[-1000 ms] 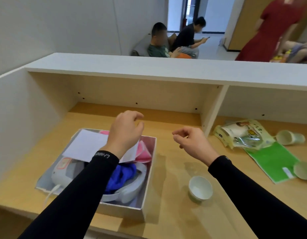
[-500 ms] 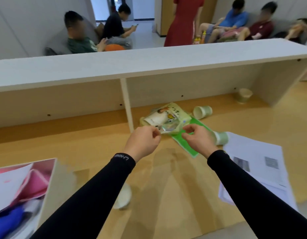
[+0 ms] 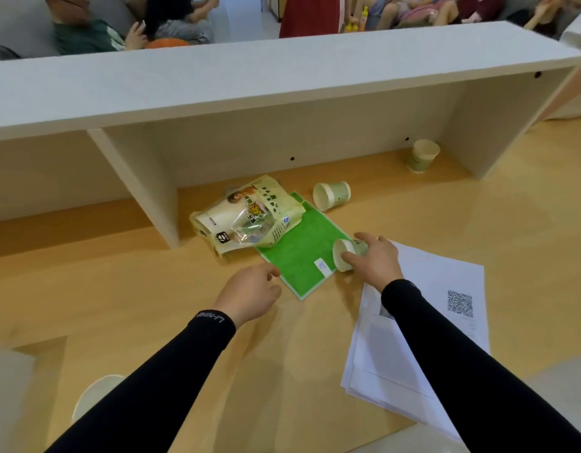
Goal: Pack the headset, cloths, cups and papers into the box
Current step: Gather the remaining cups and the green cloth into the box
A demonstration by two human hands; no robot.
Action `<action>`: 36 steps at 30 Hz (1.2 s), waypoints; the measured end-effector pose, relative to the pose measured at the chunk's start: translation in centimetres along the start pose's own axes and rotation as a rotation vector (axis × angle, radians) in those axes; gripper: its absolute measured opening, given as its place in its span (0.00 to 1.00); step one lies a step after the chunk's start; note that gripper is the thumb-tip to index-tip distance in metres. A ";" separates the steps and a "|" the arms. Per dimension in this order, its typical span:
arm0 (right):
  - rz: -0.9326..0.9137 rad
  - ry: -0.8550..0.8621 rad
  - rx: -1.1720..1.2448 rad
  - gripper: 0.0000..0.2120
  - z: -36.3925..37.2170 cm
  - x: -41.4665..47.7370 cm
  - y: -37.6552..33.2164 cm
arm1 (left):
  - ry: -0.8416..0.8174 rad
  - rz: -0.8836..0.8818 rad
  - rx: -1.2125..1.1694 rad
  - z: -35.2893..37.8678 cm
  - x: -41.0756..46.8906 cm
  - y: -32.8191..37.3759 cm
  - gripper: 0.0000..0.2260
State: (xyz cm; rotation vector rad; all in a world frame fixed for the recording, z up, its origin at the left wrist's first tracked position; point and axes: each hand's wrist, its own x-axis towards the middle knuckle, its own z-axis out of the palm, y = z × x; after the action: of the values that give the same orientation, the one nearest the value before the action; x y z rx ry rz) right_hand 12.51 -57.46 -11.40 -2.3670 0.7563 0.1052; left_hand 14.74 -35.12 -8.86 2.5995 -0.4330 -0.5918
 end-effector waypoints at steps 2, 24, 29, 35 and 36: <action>0.034 -0.024 -0.077 0.29 0.3 0.7 0.2 | -0.047 0.000 0.002 0.7 0.7 0.3 0.17; 0.035 0.055 0.854 0.13 -4.6 -0.8 -0.2 | 0.401 0.112 -0.024 0.6 3.6 3.9 0.12; 0.039 0.059 0.999 0.08 -4.3 -0.9 -1.2 | 0.682 0.255 -0.310 -6.6 1.5 5.8 0.07; 0.075 0.005 1.018 0.12 -3.7 -1.1 -1.9 | 0.673 0.088 -0.762 -9.8 -0.6 2.3 0.03; 0.078 -0.008 1.017 0.11 -3.6 -1.2 -1.9 | 0.651 0.004 -0.730 -9.2 -0.7 0.9 0.04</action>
State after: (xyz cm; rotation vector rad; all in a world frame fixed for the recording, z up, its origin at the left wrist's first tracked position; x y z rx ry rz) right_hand 12.19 -57.81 -7.20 -1.3691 0.6704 -0.1984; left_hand 18.29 -32.42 -0.73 1.9207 0.0079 0.1190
